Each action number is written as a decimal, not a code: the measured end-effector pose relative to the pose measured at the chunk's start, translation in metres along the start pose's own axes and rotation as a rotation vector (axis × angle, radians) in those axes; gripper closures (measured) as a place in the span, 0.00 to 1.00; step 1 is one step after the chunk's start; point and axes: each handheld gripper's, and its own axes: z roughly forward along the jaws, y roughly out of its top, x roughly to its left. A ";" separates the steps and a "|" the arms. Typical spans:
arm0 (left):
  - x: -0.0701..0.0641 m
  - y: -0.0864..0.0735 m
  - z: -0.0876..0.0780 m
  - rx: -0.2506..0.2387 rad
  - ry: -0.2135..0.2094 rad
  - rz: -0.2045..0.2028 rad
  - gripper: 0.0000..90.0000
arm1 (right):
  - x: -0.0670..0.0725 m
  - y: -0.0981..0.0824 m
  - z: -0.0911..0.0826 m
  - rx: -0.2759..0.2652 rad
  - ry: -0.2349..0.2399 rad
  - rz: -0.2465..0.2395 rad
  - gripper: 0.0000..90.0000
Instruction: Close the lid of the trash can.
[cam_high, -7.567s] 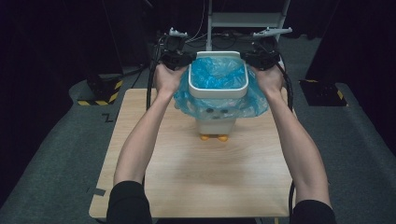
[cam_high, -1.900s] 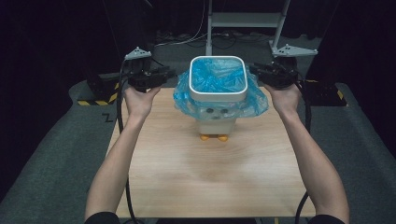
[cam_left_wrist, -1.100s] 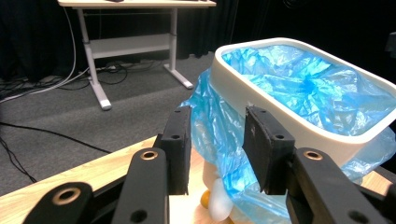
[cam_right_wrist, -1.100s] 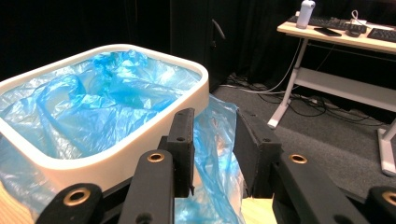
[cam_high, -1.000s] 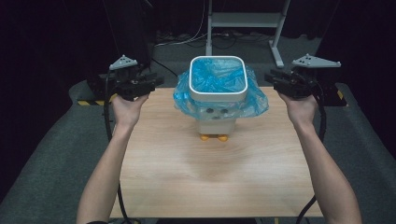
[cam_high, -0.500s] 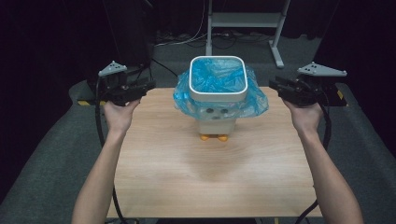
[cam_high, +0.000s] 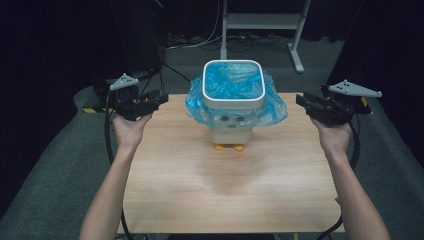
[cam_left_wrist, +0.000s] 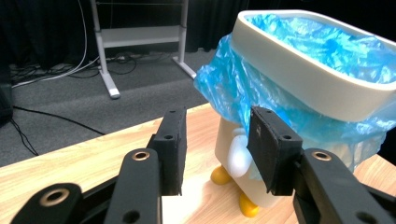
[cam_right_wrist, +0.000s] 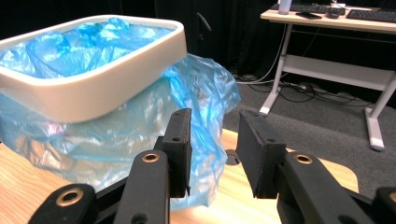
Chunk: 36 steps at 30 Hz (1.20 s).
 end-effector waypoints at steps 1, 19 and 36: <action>0.000 -0.002 0.000 0.002 0.002 -0.003 0.64 | -0.001 -0.003 -0.002 0.000 -0.004 0.001 0.72; -0.006 -0.032 0.009 0.039 0.047 0.003 0.61 | -0.007 -0.041 0.000 0.012 -0.007 0.049 0.70; -0.006 -0.058 0.021 0.062 0.054 -0.020 0.59 | -0.007 -0.067 0.009 0.035 -0.006 0.075 0.69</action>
